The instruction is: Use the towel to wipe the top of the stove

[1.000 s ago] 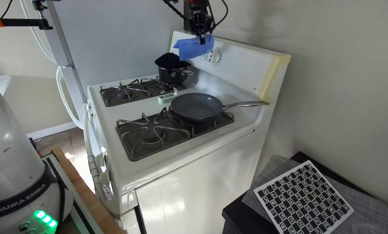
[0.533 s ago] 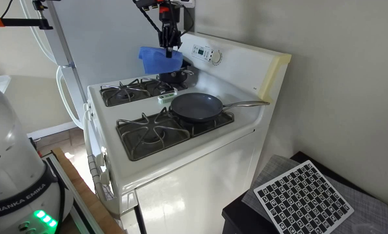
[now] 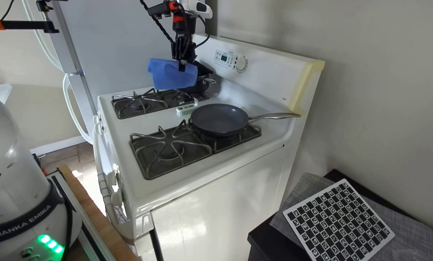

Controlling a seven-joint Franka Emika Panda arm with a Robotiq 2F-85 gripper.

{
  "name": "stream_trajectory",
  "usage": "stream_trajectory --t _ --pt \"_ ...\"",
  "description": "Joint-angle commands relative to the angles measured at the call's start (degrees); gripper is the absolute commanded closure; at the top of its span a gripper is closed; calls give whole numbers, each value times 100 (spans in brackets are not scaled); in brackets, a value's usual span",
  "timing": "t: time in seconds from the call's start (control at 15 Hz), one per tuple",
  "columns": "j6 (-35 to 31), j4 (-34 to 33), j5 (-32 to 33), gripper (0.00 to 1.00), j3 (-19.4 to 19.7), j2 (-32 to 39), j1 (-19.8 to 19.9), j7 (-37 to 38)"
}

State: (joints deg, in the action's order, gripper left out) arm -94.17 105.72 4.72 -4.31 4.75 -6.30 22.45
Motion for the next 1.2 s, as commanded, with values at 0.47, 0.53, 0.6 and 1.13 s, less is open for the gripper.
stream_trajectory --t 0.47,0.53,0.6,1.13 --pt "-1280 1264 70 100 -485 -168 -441 25" --pt "-1426 1362 93 100 -496 -162 -456 26" --pt "-1633 1500 100 100 -485 -138 -448 8" --pt "-2404 2089 109 100 -478 -72 -448 -61"
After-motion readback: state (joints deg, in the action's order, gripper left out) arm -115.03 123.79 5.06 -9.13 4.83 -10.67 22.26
